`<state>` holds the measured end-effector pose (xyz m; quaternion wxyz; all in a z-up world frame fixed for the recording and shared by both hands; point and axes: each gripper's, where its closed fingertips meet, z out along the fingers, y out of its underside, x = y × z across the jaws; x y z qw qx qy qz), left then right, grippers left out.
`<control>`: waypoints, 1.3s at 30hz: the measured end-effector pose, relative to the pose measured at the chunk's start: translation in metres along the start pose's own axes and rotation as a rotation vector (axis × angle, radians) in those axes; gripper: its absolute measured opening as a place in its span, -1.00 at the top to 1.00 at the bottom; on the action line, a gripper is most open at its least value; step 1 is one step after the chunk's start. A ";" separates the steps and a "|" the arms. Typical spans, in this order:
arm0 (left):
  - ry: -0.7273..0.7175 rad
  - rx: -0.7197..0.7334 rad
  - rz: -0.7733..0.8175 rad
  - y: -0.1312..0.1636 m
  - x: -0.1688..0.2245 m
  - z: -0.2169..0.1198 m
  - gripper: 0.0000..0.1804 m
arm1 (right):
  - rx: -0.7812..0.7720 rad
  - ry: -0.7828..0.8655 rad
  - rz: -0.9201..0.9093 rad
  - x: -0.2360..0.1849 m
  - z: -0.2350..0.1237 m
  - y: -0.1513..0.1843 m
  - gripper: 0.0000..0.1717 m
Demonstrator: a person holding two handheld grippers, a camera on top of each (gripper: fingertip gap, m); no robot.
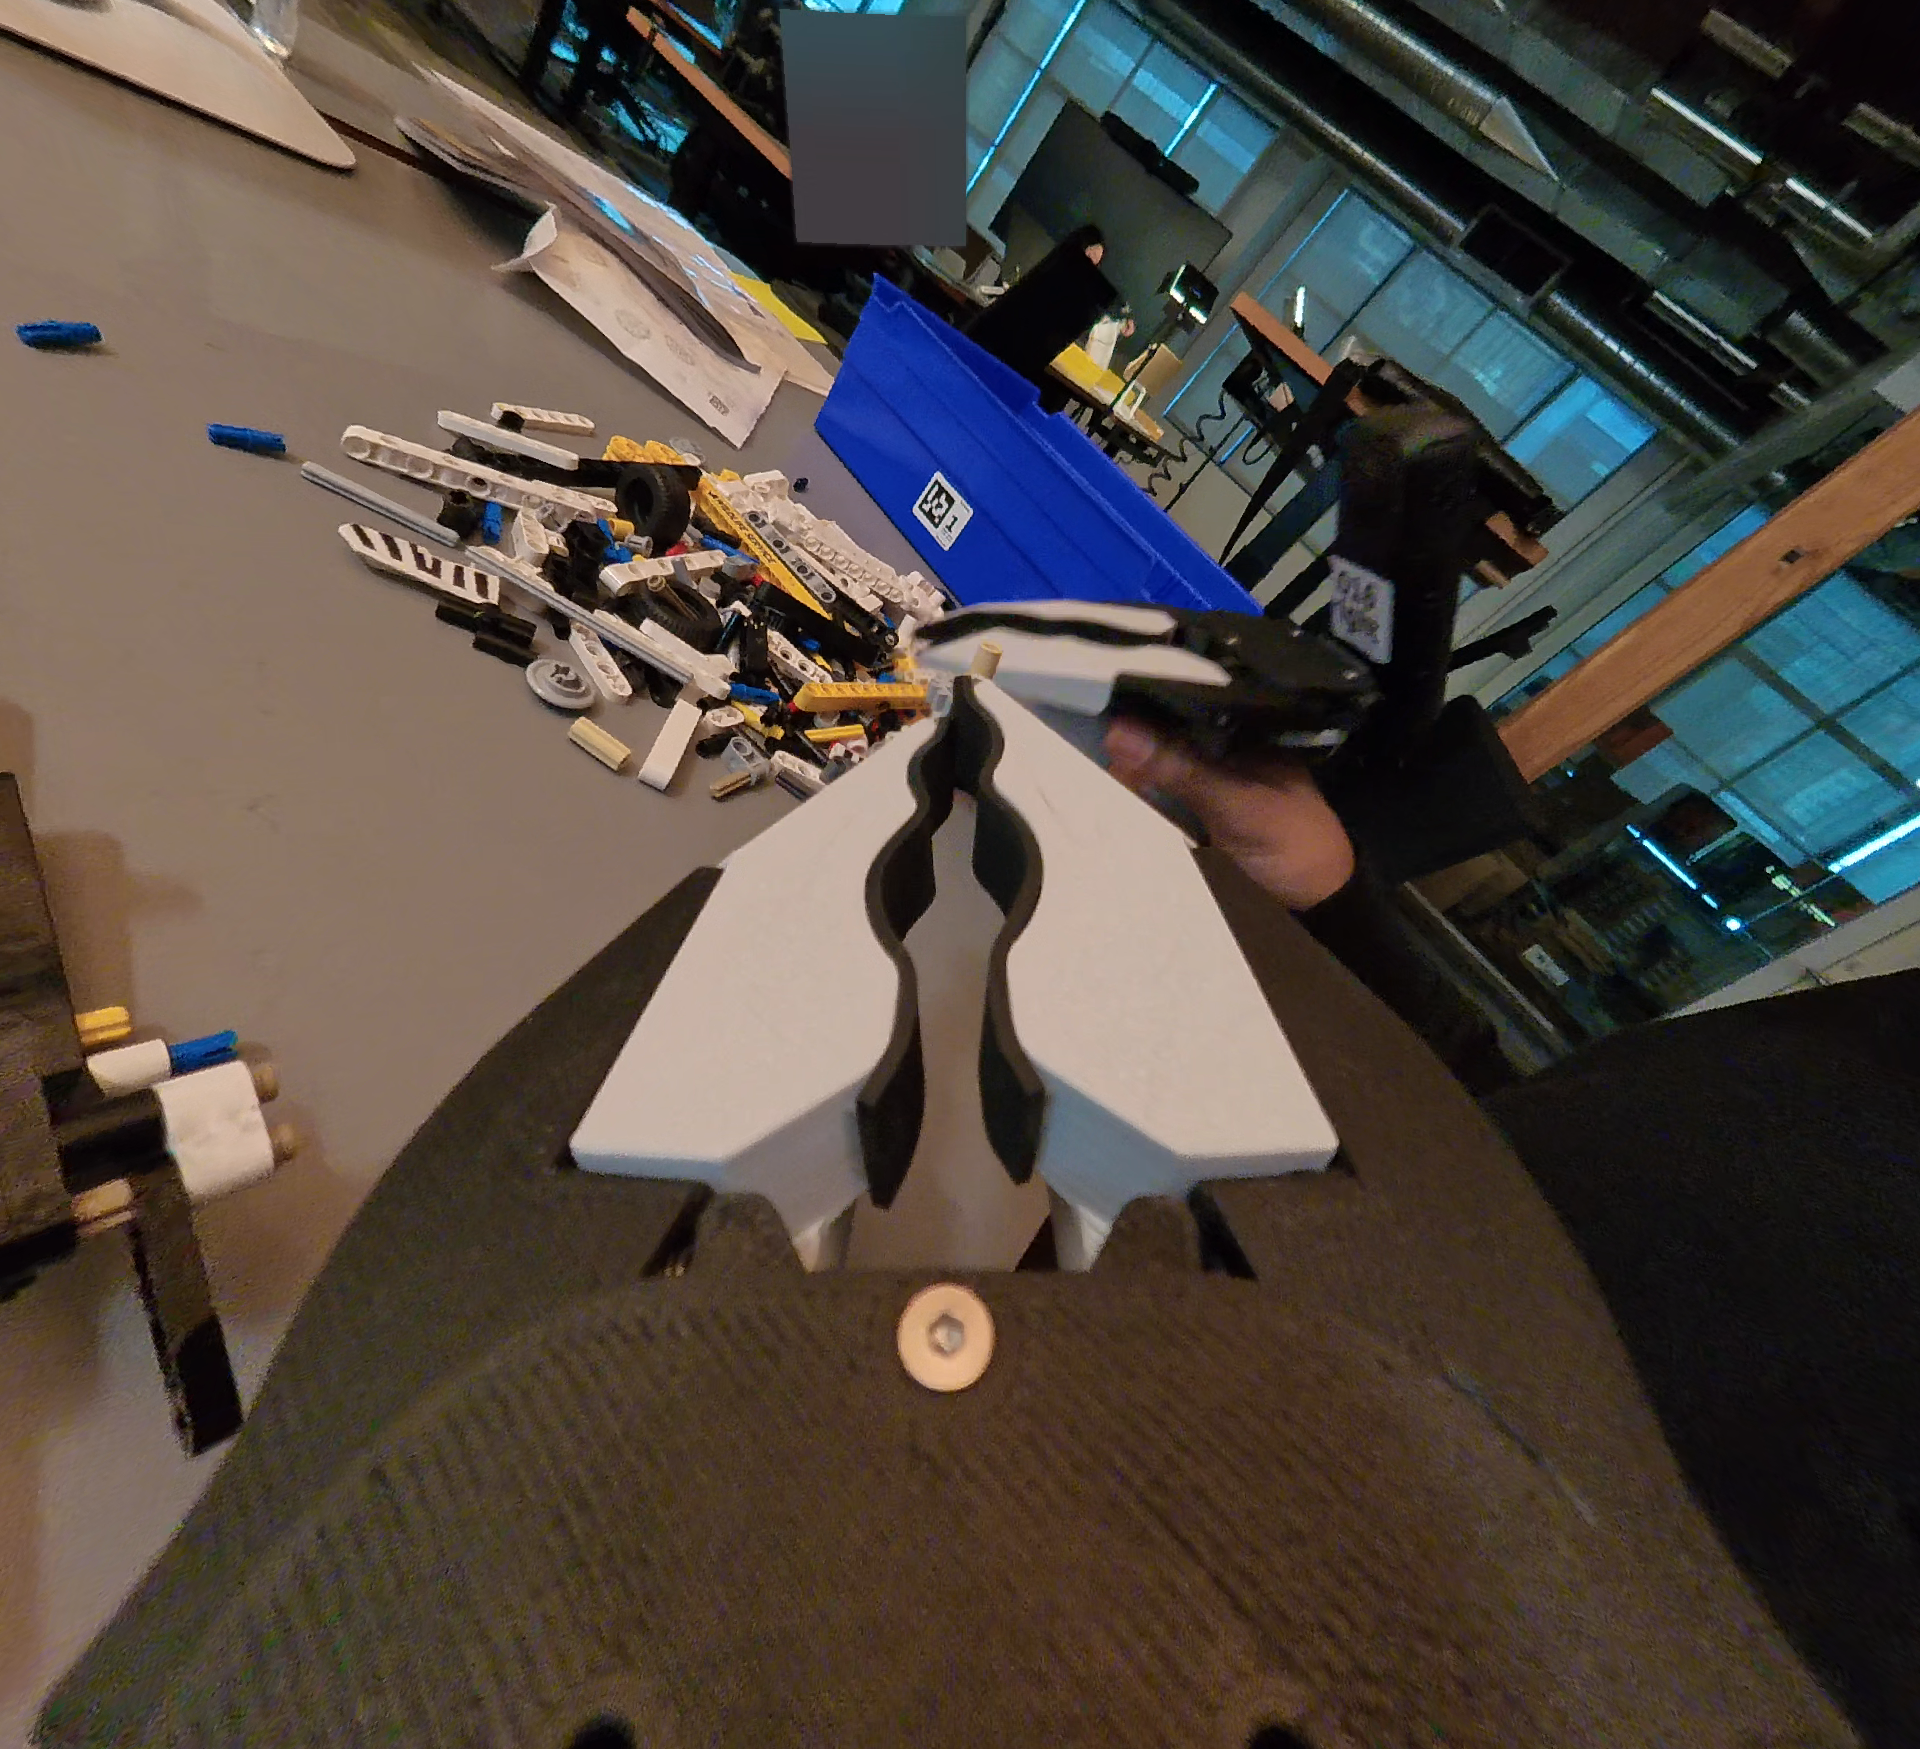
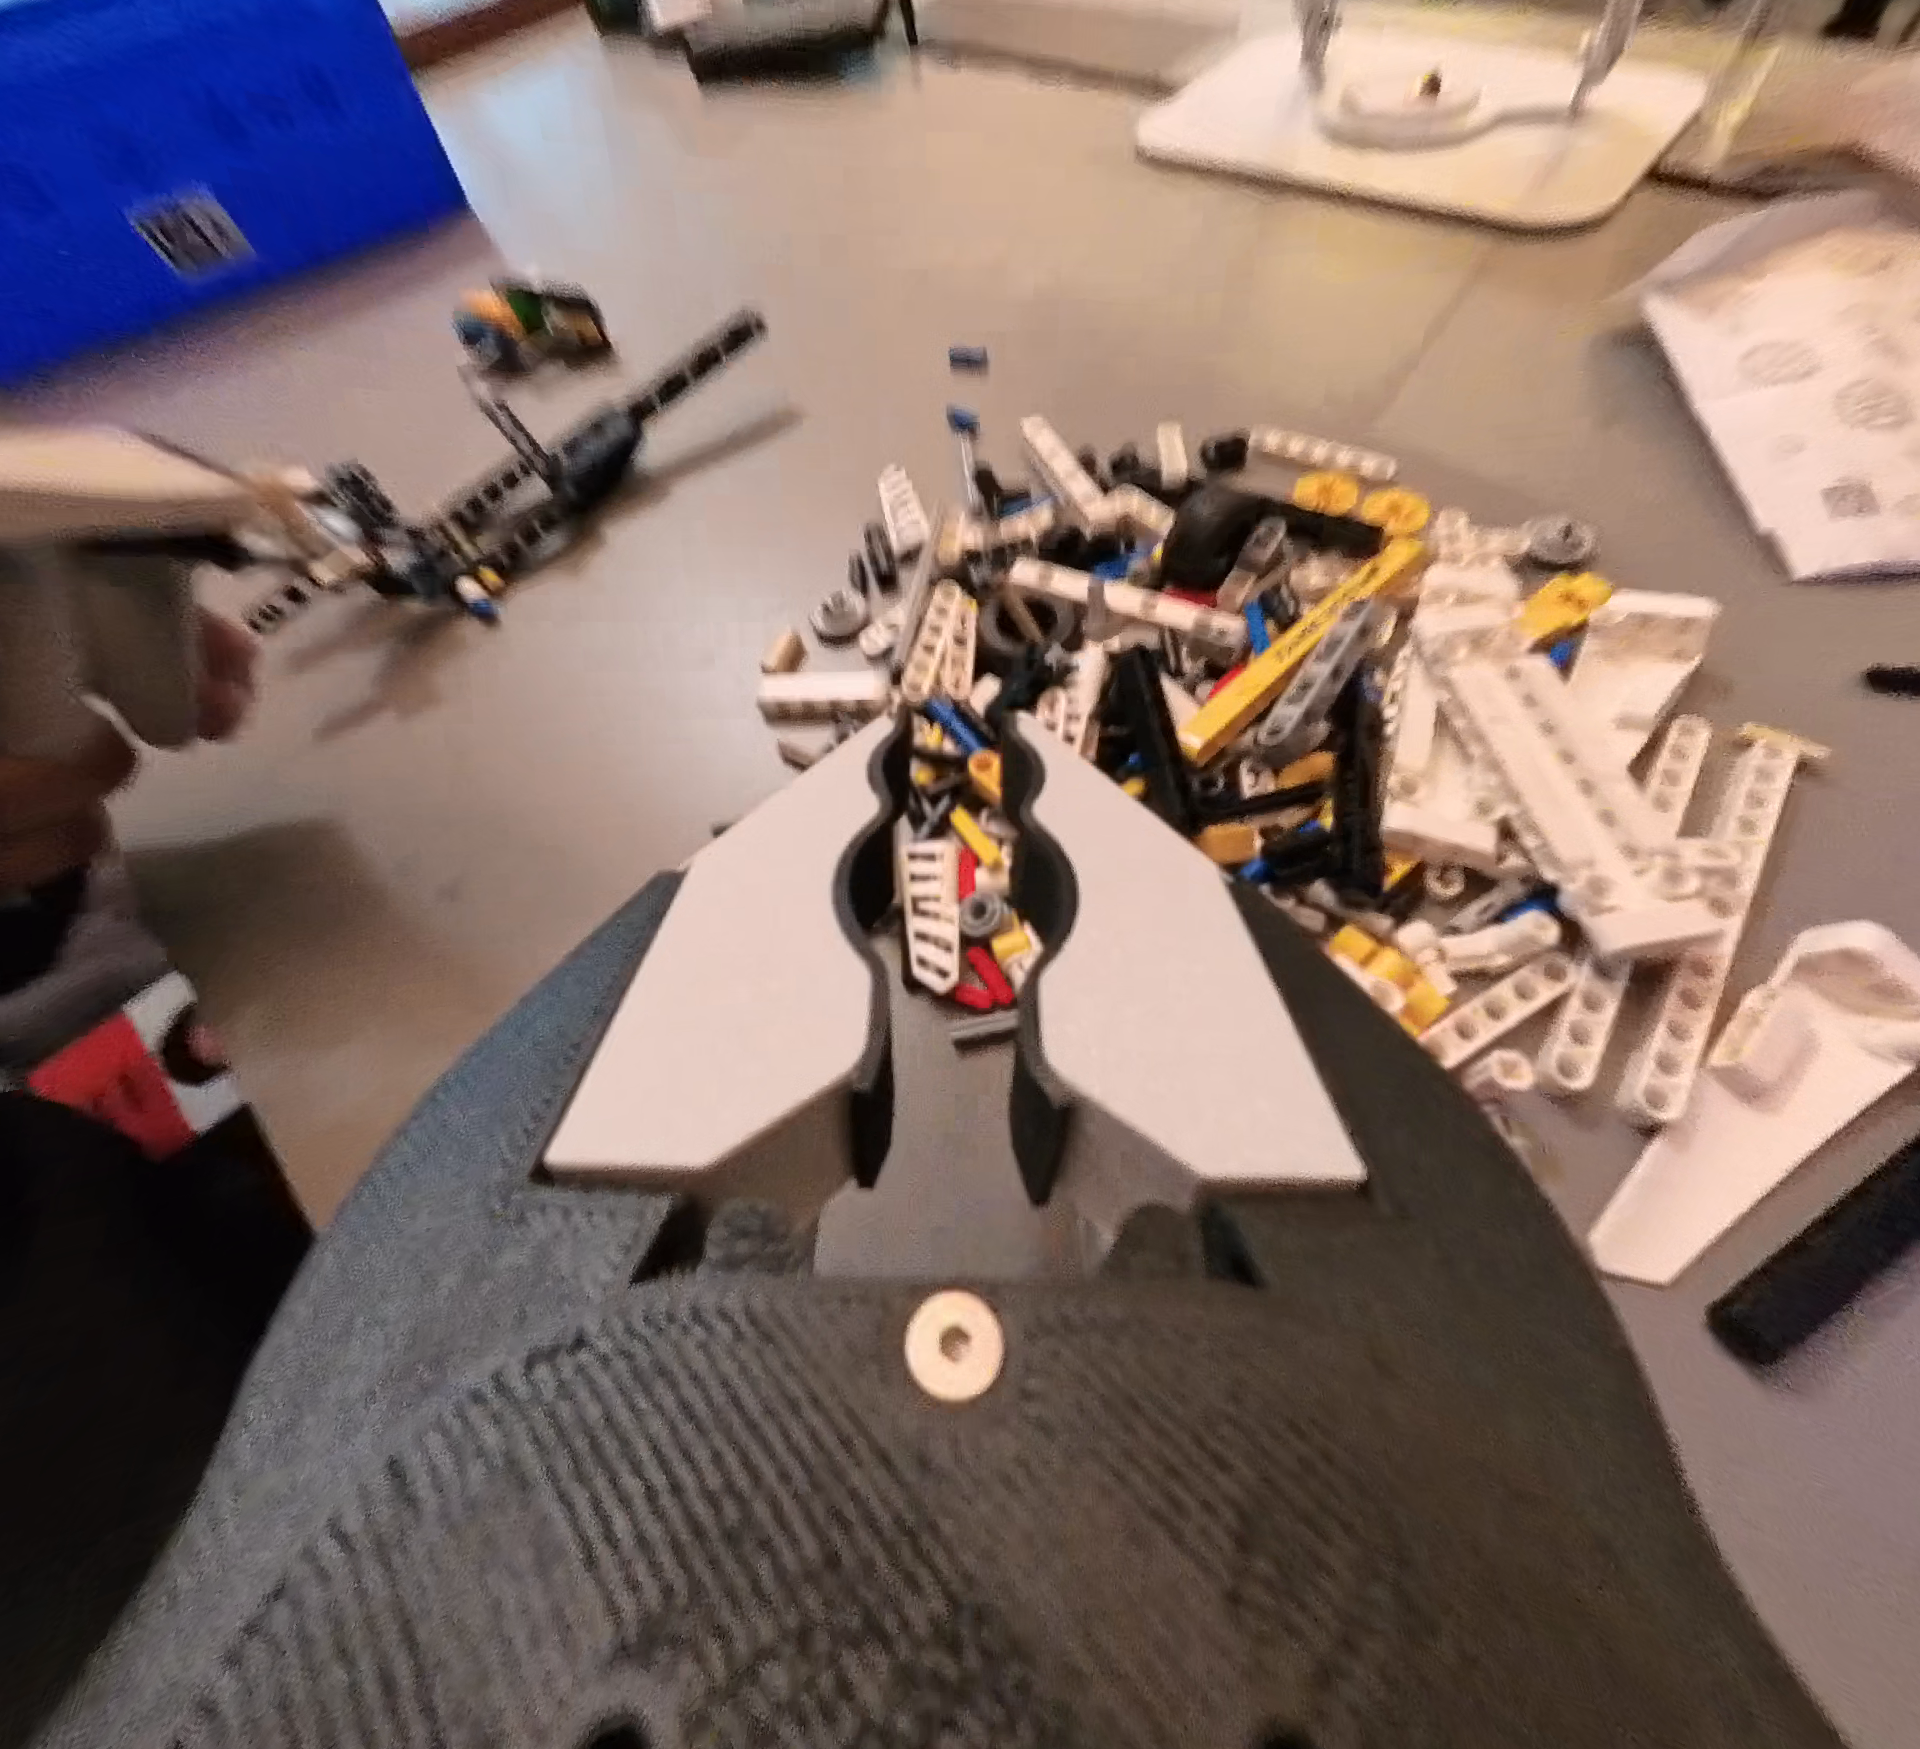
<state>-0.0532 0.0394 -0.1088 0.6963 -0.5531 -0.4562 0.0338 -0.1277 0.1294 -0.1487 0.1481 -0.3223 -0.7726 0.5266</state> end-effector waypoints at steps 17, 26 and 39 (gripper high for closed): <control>0.025 -0.050 0.055 0.012 0.013 0.010 1.00 | 0.238 -0.415 -0.143 -0.114 -0.007 -0.035 0.89; 0.071 -0.010 0.035 0.008 0.020 0.008 0.99 | 0.274 -0.477 -0.069 -0.118 -0.011 -0.041 0.98; 0.070 0.101 0.415 -0.003 0.047 -0.002 0.47 | 0.328 -0.812 0.420 -0.127 -0.026 -0.063 0.98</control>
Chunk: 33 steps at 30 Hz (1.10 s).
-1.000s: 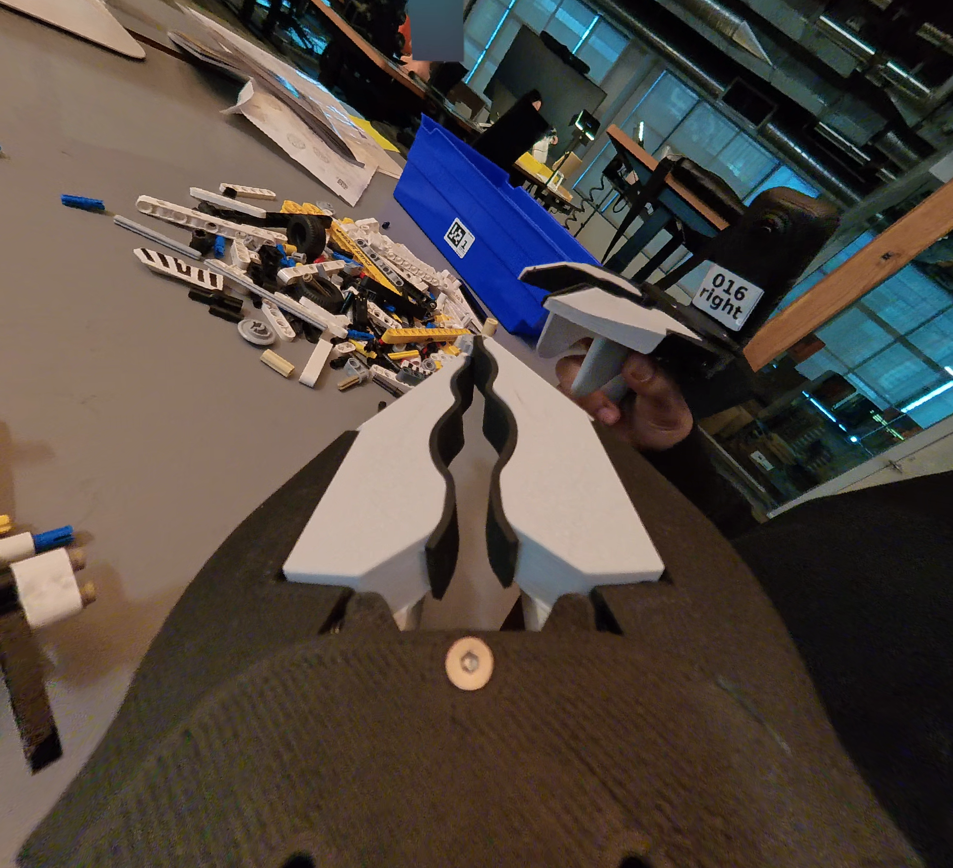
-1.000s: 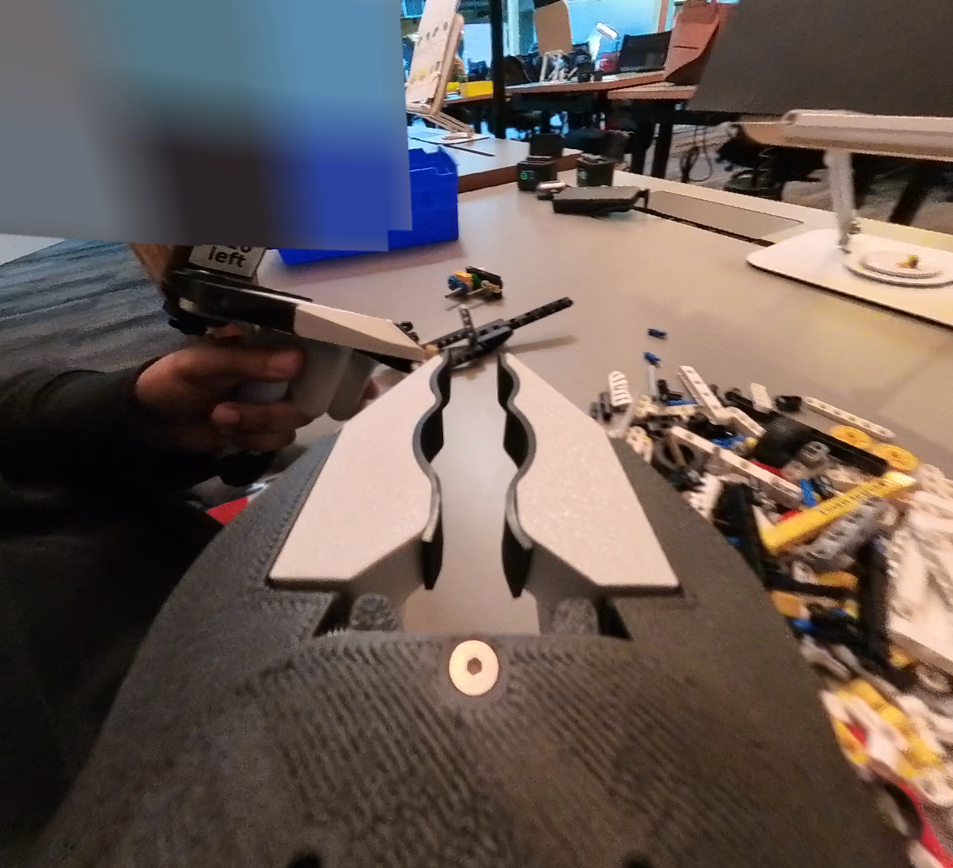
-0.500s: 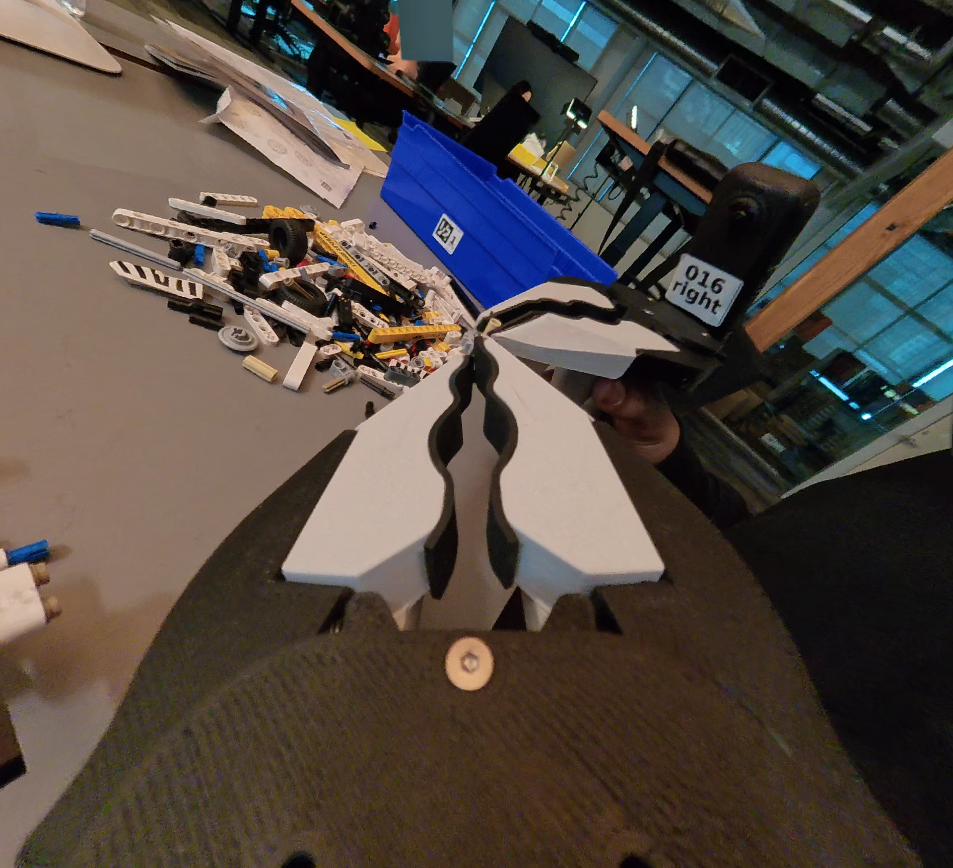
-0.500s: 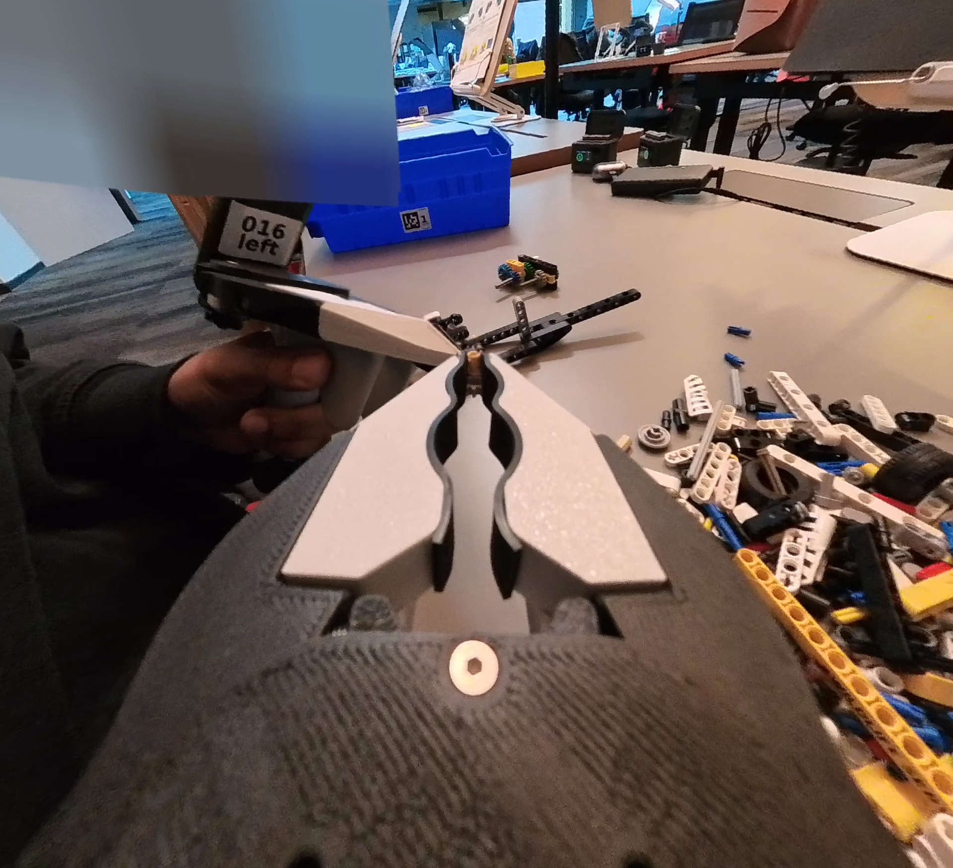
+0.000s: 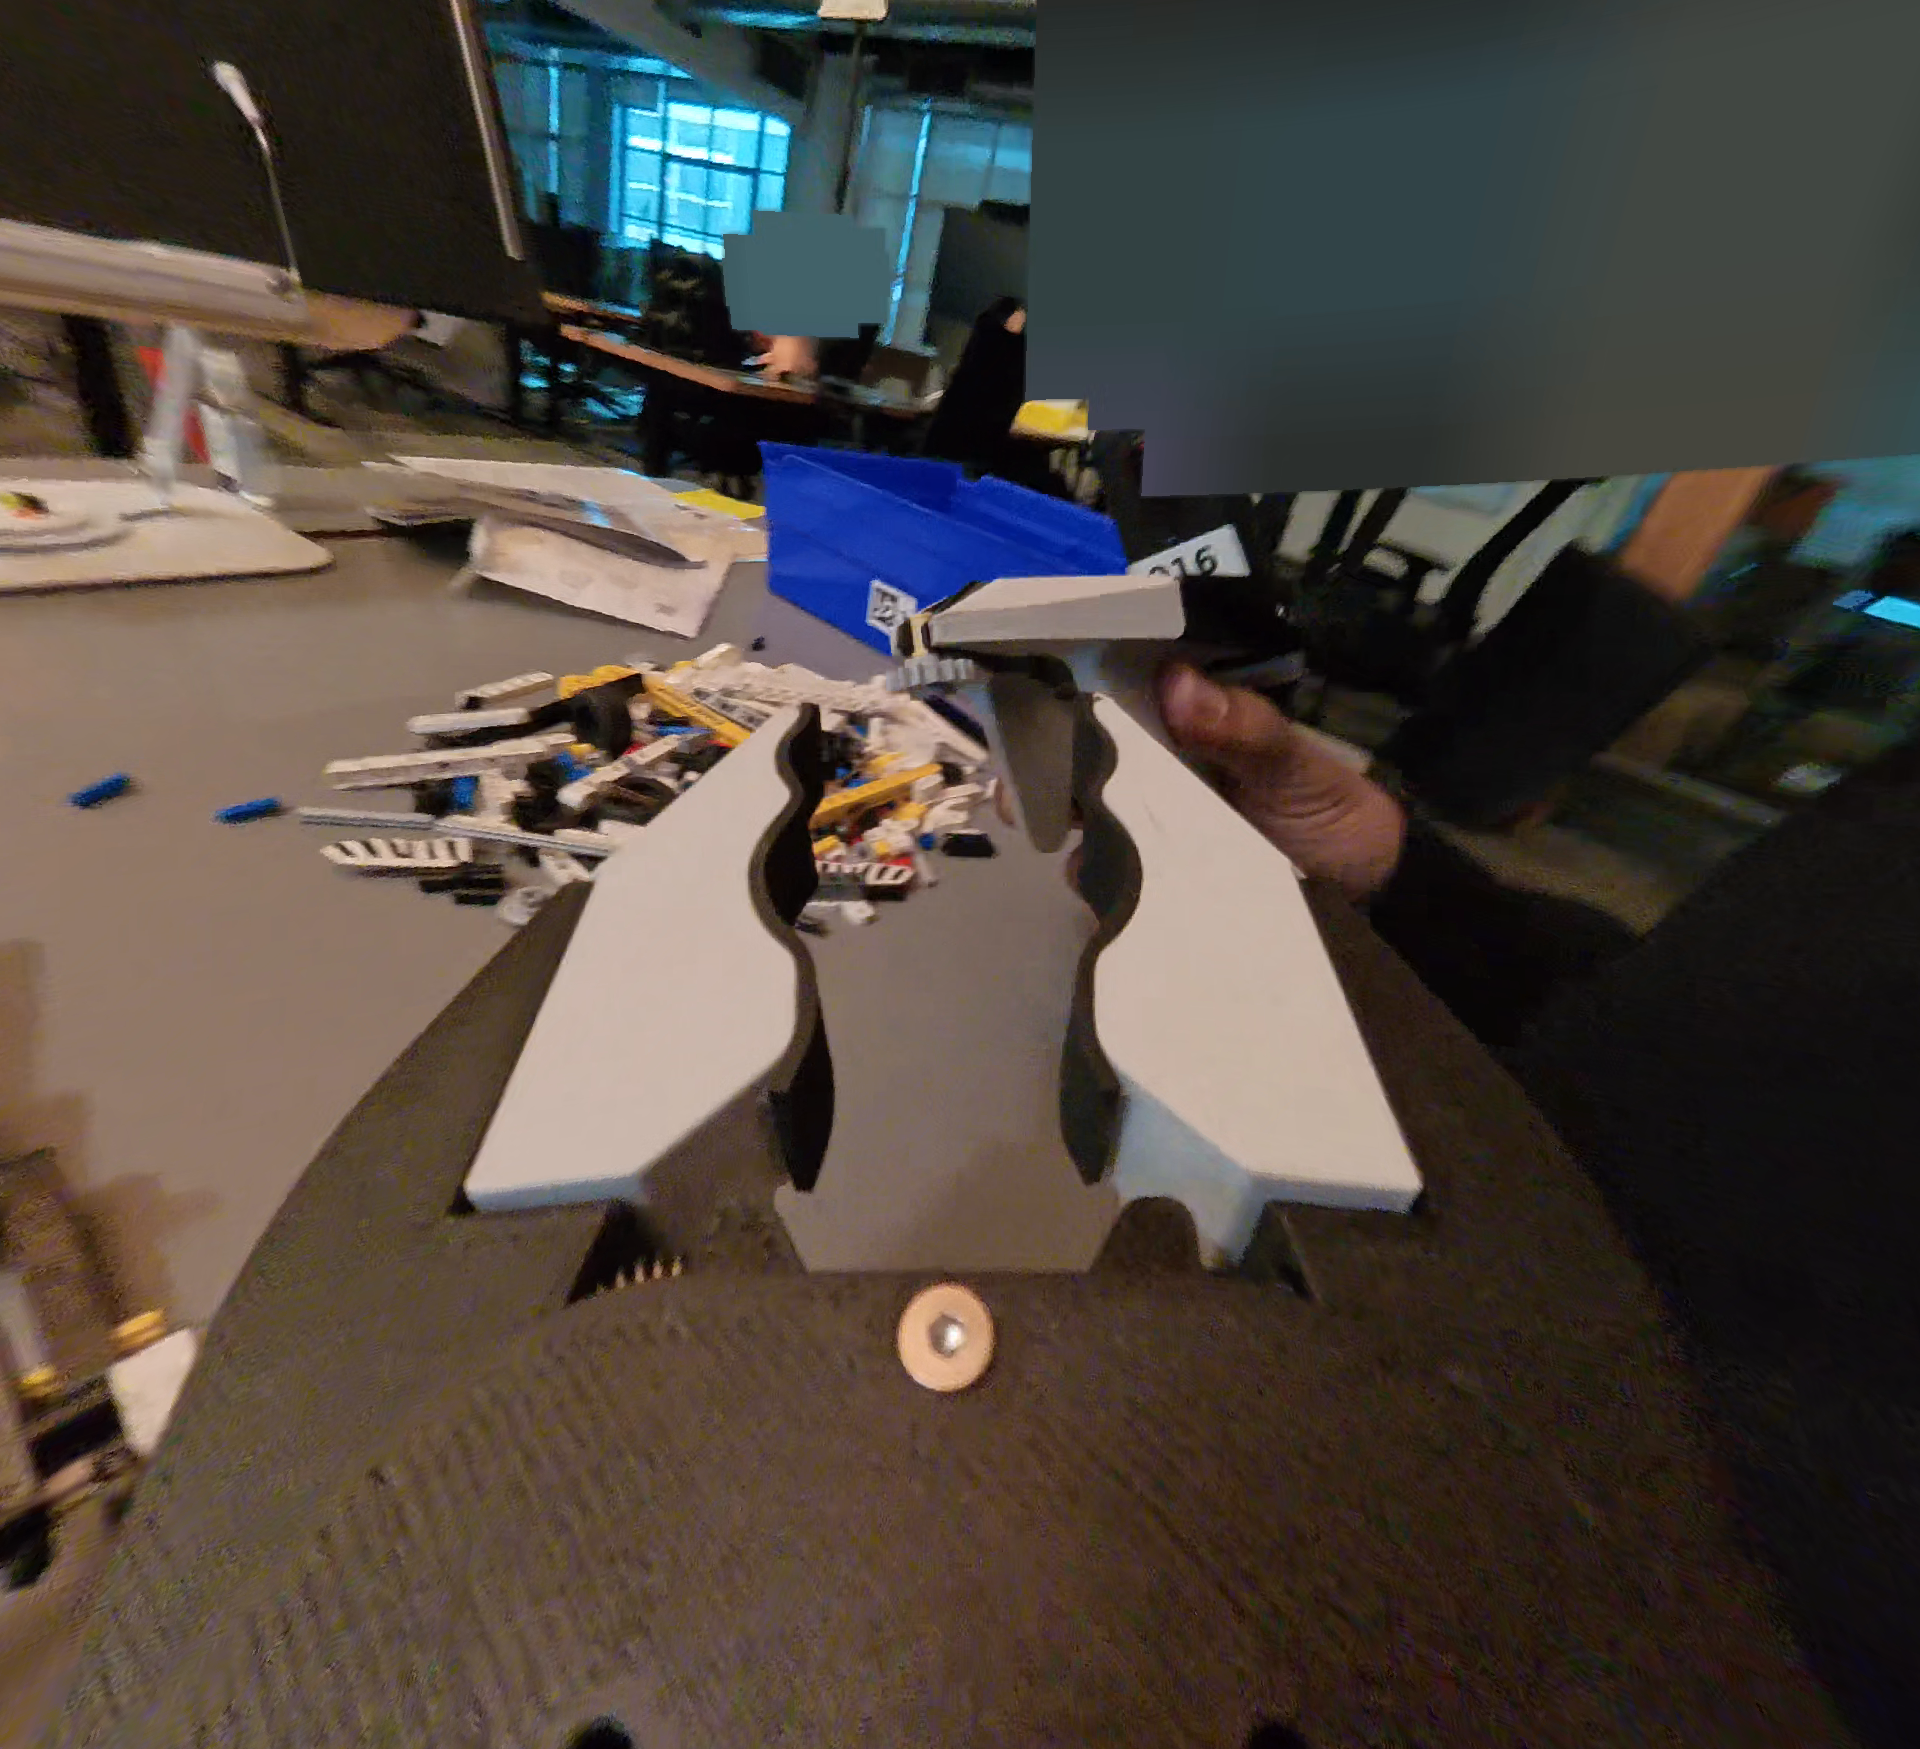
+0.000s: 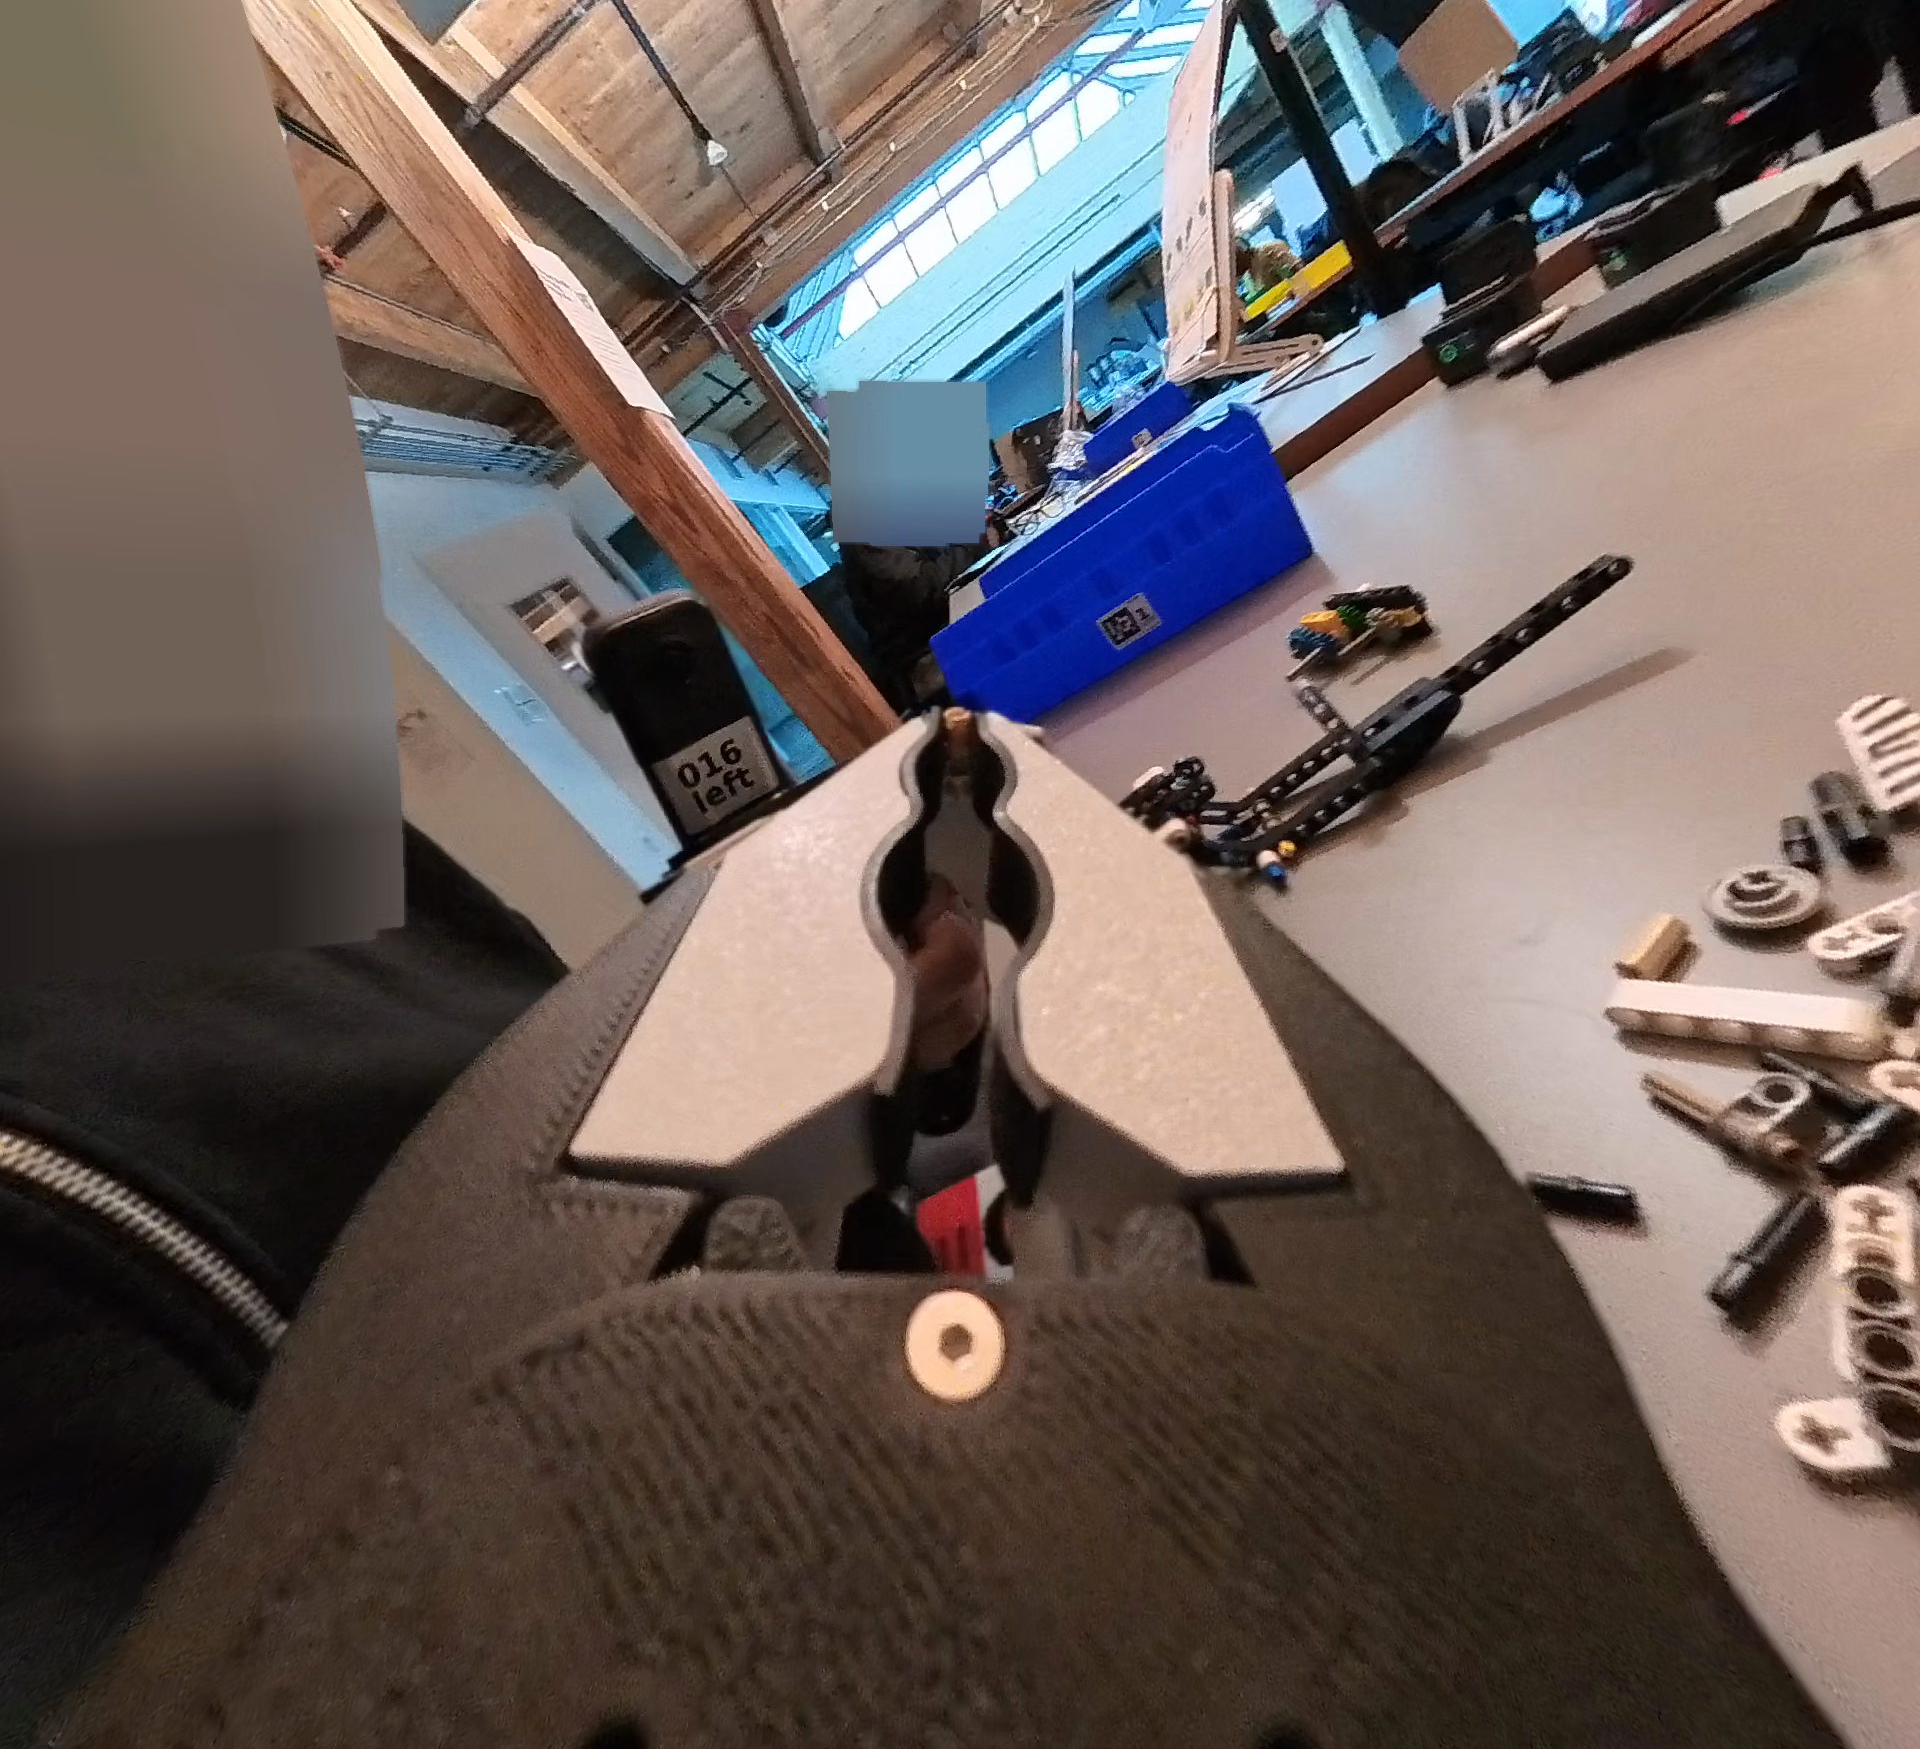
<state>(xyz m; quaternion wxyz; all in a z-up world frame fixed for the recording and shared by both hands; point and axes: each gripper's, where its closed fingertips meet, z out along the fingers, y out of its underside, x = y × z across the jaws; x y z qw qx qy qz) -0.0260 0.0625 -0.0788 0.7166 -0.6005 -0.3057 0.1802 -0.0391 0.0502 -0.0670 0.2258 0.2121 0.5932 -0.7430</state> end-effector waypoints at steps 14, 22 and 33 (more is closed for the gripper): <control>-0.230 0.032 0.352 -0.009 -0.008 -0.006 0.75 | 0.096 -0.119 0.226 -0.010 0.018 0.004 0.99; -0.325 0.094 0.482 -0.020 -0.008 -0.014 0.85 | 0.154 -0.158 0.309 -0.015 0.025 0.003 0.99; -0.352 0.057 0.533 -0.019 -0.010 -0.013 0.85 | 0.200 -0.160 0.383 -0.013 0.023 0.003 0.99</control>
